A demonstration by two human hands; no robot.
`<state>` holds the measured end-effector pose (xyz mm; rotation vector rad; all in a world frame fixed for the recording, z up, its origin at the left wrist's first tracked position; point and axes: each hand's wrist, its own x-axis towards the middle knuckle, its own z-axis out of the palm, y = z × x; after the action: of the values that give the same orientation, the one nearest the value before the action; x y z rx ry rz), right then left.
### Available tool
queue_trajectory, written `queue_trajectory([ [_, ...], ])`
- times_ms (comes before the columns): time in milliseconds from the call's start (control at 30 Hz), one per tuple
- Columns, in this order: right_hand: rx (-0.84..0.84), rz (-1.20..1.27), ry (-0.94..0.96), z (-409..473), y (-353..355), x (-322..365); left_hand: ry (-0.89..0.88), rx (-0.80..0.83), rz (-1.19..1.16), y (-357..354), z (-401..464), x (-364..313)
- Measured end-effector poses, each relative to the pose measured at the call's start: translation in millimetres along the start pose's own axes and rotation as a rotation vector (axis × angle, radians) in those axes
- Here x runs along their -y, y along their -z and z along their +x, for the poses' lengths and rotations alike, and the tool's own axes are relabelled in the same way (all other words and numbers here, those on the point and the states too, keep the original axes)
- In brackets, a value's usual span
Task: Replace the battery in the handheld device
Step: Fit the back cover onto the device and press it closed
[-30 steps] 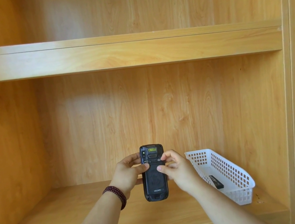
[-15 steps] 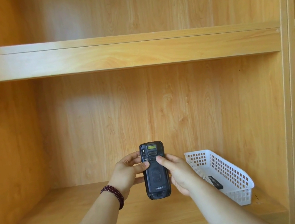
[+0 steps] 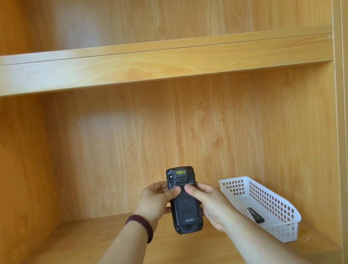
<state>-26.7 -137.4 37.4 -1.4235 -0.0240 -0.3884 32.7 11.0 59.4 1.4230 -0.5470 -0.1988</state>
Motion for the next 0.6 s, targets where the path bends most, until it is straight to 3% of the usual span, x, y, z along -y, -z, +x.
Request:
queue_trajectory([
  [100, 0.058, 0.077, -0.004, -0.1, 0.6, 0.9, -0.035, 0.013, -0.033, 2.1, -0.7, -0.5],
  [233, 0.016, 0.054, 0.031, 1.8, 0.8, -0.4, 0.023, 0.126, -0.024, 7.4, -5.9, 0.3],
  [400, 0.003, 0.050, 0.023, 1.7, -1.4, -2.5, 0.014, 0.056, 0.018, 7.6, -6.1, 2.7],
  [600, 0.102, 0.021, -0.038, -2.7, 2.1, 1.1, -0.011, 0.040, -0.002, 8.7, -6.8, -1.1],
])
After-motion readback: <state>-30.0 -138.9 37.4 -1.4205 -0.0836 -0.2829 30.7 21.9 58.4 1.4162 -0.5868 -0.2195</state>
